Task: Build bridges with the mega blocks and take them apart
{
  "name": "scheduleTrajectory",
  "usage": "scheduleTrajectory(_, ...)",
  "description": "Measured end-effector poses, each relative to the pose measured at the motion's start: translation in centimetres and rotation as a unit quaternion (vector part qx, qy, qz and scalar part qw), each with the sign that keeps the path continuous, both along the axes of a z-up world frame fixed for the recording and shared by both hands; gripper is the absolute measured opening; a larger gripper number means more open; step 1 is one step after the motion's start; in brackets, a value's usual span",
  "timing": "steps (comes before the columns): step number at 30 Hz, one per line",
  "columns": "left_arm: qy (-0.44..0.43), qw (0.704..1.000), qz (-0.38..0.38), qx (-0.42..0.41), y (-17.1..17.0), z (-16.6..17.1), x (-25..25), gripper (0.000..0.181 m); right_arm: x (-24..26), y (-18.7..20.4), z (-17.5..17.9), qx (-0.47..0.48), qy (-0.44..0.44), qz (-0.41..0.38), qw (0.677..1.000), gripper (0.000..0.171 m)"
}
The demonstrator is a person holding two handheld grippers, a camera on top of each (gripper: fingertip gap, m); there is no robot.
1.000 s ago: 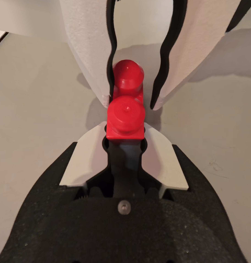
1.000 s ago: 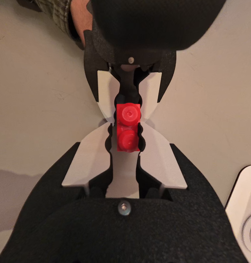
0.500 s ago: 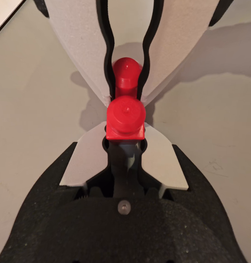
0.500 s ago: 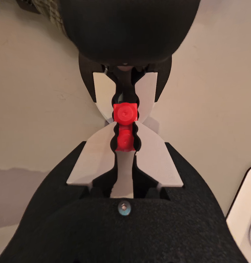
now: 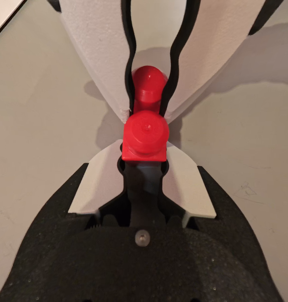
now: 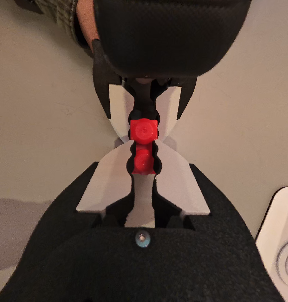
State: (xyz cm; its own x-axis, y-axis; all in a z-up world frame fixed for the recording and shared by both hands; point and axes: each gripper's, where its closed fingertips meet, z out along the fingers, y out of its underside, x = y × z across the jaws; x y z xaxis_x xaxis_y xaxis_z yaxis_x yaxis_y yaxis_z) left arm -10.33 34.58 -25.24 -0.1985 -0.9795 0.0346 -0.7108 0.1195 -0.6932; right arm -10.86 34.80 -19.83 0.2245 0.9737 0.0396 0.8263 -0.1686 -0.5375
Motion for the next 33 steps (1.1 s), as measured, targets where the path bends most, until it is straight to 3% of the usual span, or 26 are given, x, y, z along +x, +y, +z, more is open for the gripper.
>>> scheduleTrajectory(2,0.000,1.000,0.000,0.000,0.0,0.0,0.0,0.042,-0.1,0.0,0.1,0.011,0.007,0.004,1.000,0.020)
scheduleTrajectory(4,0.002,1.000,0.002,0.000,0.0,0.0,0.0,0.042,0.0,-0.3,-0.5,0.008,0.005,0.002,1.000,0.040)
scheduleTrajectory(8,0.002,1.000,0.002,-0.003,0.0,-0.1,0.0,0.042,0.0,-0.5,-1.3,0.006,0.025,-0.012,1.000,0.058)
scheduleTrajectory(13,0.003,1.000,0.001,-0.001,0.0,-0.1,0.0,0.042,0.9,-0.2,0.2,0.028,0.057,-0.050,0.997,0.081)
scheduleTrajectory(21,-0.029,0.999,0.008,-0.015,0.2,0.9,0.5,0.041,4.8,-2.4,6.4,0.098,0.188,-0.152,0.965,0.083)
scheduleTrajectory(33,-0.071,0.996,-0.010,-0.056,-1.1,7.0,1.9,0.041,8.9,-8.3,6.8,0.127,0.210,-0.217,0.945,0.088)
